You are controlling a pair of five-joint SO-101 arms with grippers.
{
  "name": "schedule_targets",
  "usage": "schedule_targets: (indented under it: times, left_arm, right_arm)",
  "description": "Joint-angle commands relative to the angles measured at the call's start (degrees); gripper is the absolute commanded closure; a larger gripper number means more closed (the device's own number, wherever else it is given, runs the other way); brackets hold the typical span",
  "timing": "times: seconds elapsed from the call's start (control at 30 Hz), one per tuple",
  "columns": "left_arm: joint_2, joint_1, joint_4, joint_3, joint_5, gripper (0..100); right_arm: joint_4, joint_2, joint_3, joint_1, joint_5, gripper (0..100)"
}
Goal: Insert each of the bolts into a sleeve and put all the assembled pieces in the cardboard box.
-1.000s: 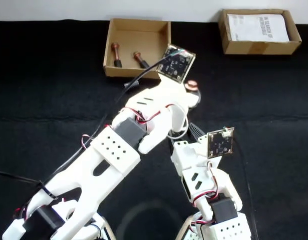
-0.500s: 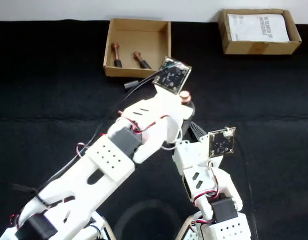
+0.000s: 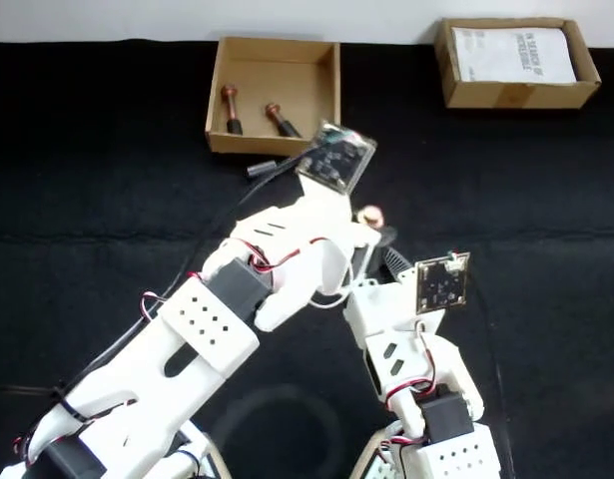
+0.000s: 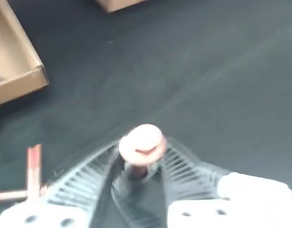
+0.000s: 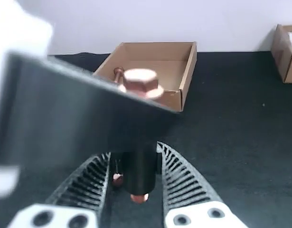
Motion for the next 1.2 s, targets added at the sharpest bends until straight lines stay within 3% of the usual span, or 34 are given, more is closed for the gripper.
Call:
schedule_targets:
  times: [0.0, 0.2, 0.47, 0.6, 0.87, 1.17]
  left_arm:
    - [-2.2, -0.4, 0.1, -0.7, 2.4, 75]
    - [-2.9, -1.5, 1.5, -1.1, 2.2, 75]
    - [-11.0, -2.3, 23.8, -10.1, 0.4, 75]
    - [-17.5, -5.4, 30.2, -9.5, 0.5, 75]
    - [-31.9, -21.6, 30.8, -0.6, 0.3, 100]
    - [-46.5, -30.5, 30.4, 13.4, 0.5, 98]
  right_arm:
    - [-1.2, 0.0, -0.5, 0.7, 0.6, 99.1]
    - [-1.2, 0.0, -0.5, 0.7, 0.6, 99.1]
    - [-1.2, 0.1, -0.3, 0.8, 0.6, 99.1]
    - [-1.2, 0.1, -0.9, 0.8, 0.6, 99.1]
    - [-4.9, 0.9, -7.9, 0.8, 0.7, 99.1]
    - [-17.8, 23.3, -21.6, 0.9, 13.5, 99.1]
